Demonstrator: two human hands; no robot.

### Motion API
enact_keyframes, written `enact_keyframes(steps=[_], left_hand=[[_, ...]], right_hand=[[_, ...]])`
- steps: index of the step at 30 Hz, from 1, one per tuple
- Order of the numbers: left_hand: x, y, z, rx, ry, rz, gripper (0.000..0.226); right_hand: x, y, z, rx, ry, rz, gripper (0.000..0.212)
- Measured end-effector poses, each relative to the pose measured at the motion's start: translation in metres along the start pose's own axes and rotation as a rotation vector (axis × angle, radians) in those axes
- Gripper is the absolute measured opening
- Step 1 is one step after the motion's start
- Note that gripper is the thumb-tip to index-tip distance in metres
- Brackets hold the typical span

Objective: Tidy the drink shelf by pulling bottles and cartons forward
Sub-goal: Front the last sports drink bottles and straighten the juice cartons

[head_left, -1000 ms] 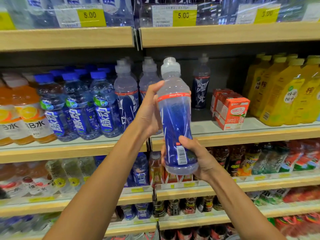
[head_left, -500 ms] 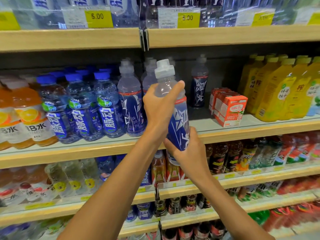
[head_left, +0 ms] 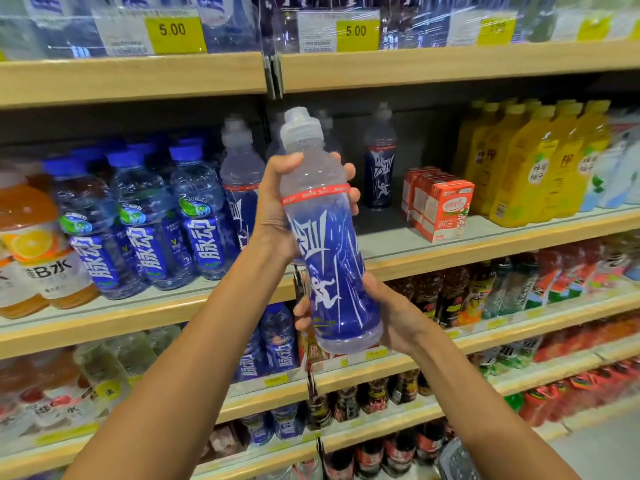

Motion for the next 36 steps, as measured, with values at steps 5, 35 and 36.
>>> enact_keyframes(steps=[5, 35, 36], left_hand=[[0.016, 0.016, 0.012, -0.052, 0.256, -0.124, 0.050], [-0.082, 0.066, -0.008, 0.543, -0.693, 2.061, 0.034], [-0.083, 0.074, -0.005, 0.565, -0.608, 2.219, 0.033]], right_hand=[[0.002, 0.007, 0.010, -0.009, 0.111, 0.123, 0.060], [-0.146, 0.064, 0.046, -0.296, -0.435, -0.762, 0.047], [-0.149, 0.063, 0.050, -0.294, -0.449, -0.774, 0.048]])
Point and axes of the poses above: each hand's wrist, its own z-axis towards the middle knuckle, its own x-axis out of the palm, y = z × x, the point moved 8 cm from there along z, towards the middle knuckle, and after that the axes turned 10 degrees about -x, right-handed, at the moved point
